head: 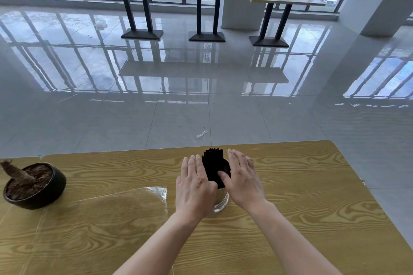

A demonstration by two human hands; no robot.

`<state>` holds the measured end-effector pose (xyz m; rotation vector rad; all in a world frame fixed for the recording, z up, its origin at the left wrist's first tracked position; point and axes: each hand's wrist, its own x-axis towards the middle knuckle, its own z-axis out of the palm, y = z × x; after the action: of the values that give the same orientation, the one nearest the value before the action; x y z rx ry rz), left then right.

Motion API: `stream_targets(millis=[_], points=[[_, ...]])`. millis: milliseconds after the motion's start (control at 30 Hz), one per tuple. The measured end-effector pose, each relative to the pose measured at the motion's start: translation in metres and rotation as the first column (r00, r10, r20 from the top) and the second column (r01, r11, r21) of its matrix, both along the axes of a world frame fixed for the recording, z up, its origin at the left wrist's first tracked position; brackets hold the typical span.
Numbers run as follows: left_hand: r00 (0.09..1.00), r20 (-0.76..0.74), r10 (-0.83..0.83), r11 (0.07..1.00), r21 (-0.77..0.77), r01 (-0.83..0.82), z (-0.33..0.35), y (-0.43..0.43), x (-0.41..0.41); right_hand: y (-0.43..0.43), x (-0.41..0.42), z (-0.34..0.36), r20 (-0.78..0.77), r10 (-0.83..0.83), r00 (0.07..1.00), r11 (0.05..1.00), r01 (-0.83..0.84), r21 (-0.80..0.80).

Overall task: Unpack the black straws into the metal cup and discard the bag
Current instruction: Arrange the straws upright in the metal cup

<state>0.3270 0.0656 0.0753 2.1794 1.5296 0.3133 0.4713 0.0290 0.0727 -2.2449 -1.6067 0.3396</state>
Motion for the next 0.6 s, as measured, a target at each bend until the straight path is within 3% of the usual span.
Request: stream_targets(millis=[600], points=[[0.999,-0.048,0.010,0.998,-0.061,-0.013,0.007,0.002,0.020,0.001,-0.002,-0.003,-0.040,0.013,0.999,0.997,-0.016,-0.076]])
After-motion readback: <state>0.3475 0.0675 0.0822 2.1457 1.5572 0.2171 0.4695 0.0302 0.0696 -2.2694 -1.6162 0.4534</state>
